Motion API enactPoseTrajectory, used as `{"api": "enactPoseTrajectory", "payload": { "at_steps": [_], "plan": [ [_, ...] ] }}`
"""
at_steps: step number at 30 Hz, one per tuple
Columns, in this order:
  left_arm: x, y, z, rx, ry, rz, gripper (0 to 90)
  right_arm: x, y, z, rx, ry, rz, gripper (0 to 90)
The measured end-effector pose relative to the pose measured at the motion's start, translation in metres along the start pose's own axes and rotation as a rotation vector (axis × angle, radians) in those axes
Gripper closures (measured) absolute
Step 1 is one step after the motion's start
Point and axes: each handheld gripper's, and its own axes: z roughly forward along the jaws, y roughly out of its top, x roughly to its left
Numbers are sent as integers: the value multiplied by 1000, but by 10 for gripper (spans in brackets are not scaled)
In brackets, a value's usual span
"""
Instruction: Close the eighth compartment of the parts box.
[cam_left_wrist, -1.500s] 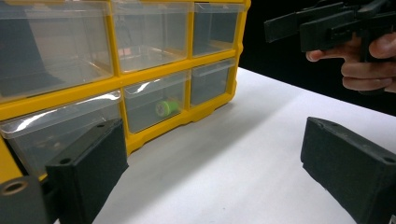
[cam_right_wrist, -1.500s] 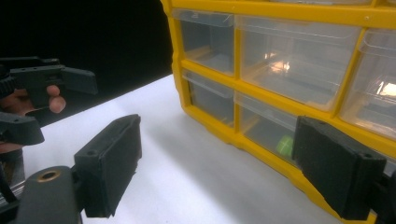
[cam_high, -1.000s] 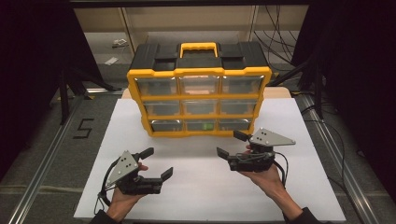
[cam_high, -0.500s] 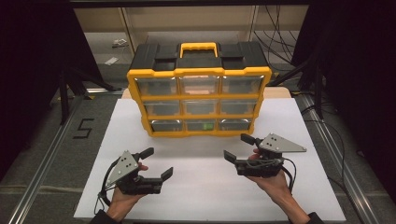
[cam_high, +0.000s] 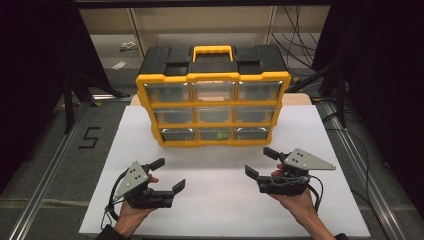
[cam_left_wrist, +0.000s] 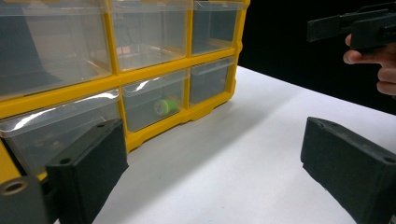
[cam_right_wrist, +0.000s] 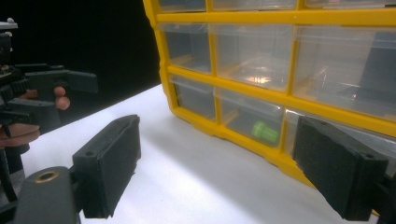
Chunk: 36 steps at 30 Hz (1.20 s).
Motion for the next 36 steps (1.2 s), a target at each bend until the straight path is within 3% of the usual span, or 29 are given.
{"api": "enactPoseTrajectory", "payload": {
  "at_steps": [22,36],
  "plan": [
    [-2,1,1,-1,-9,1,68,2,-11,-14,26,-28,6,160],
    [-2,0,2,0,-9,1,68,7,-13,-22,35,-8,7,158]
  ]
}}
